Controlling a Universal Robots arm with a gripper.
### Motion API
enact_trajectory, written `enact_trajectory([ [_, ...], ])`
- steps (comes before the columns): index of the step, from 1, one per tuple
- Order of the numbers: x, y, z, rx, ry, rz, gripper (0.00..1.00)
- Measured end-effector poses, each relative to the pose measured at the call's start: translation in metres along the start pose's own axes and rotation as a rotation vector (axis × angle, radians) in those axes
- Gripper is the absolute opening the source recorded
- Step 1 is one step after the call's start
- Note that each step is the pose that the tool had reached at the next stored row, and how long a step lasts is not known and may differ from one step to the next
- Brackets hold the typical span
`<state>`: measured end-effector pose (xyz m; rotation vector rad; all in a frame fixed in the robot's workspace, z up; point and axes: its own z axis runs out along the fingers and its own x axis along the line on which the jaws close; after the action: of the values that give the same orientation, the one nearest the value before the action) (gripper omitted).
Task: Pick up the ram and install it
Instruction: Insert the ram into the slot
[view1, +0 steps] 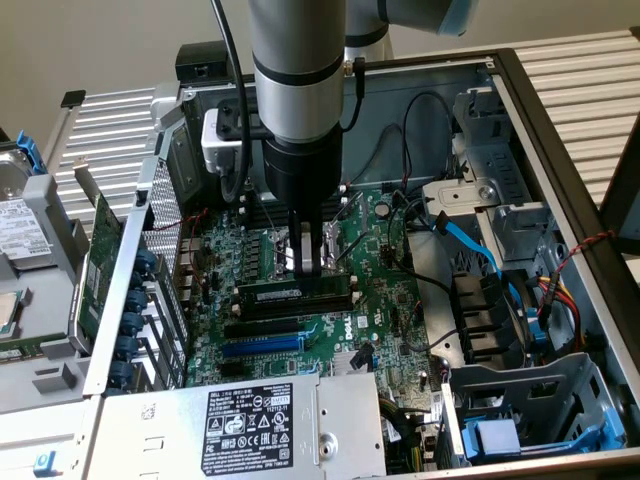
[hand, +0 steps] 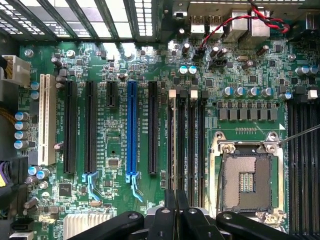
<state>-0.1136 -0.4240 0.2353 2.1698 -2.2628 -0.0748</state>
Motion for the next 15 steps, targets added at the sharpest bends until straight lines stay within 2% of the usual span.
enact_trajectory([
  [15, 0.0002, 0.0003, 0.0016, 0.0003, 0.0000, 0.000, 0.12],
])
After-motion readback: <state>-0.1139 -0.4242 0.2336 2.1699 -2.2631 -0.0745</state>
